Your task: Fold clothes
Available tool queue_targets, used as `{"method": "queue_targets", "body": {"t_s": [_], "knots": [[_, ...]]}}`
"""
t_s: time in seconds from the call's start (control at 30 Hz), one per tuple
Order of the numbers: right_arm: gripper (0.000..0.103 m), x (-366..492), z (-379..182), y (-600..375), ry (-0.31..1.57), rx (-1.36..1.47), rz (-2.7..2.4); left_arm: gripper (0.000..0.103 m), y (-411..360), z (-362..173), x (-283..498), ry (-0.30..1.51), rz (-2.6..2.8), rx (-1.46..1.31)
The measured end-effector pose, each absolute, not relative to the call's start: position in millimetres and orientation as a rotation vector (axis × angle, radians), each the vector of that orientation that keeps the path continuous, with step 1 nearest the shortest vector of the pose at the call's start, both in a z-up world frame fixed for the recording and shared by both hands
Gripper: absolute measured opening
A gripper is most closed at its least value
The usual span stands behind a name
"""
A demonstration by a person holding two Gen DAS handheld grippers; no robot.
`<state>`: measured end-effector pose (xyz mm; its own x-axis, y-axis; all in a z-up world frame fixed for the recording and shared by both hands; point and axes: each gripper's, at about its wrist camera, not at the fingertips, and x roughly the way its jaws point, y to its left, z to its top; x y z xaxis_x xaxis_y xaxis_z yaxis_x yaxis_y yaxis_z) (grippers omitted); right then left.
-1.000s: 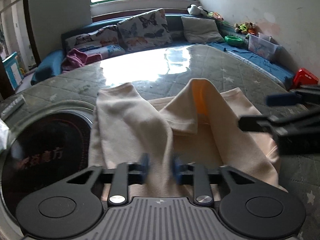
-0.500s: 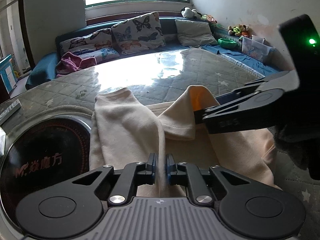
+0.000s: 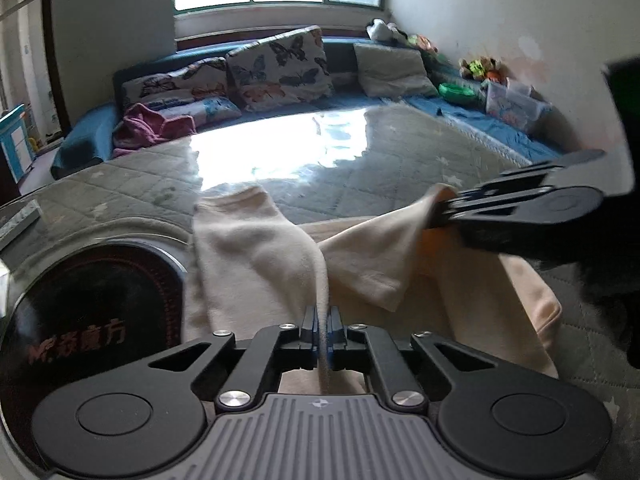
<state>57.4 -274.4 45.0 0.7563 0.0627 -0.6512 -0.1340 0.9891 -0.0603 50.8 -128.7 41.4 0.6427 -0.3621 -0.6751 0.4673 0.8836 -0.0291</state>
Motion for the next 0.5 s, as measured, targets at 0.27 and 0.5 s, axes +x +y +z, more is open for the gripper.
{"method": "queue_targets", "body": {"t_s": [0.27, 0.5], "knots": [[0.007, 20.6, 72.2, -302.9, 0.619, -0.101, -0.004, 0.003, -80.4, 59.4, 22.6, 0.673, -0.395, 0.080], [0.007, -46.7, 78.3, -344.8, 0.579, -0.029, -0.133, 0.003, -25.9, 72.8, -17.4, 0.649, -0.307, -0.012]]}}
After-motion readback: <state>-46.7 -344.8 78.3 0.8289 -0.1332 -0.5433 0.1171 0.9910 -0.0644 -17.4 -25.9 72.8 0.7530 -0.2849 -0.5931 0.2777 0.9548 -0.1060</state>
